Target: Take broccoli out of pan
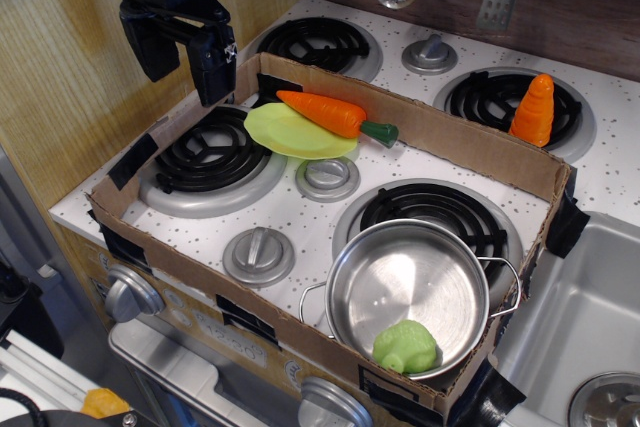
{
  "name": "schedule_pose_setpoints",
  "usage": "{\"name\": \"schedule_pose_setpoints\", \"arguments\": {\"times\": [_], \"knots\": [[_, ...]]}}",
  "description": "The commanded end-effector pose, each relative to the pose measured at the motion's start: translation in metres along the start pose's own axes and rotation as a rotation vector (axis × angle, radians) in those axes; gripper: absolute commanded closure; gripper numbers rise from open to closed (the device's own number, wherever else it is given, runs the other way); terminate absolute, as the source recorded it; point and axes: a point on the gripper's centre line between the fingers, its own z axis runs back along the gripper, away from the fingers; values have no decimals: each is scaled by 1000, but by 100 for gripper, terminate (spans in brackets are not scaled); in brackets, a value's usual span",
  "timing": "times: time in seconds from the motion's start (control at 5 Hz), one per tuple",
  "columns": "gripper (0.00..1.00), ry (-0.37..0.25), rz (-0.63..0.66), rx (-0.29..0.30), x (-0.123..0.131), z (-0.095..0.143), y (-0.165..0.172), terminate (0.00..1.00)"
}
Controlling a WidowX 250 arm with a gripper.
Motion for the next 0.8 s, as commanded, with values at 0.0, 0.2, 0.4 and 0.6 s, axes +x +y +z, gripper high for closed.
{"name": "schedule_pose_setpoints", "arguments": {"times": [0.0, 0.2, 0.4, 0.6], "knots": [[0, 0, 0, 0, 0, 0, 0, 0], [0, 58, 33, 23, 5, 18, -15, 0], [0, 63, 121, 48, 3, 37, -46, 0], [0, -2, 191, 95, -1, 44, -85, 0]]}}
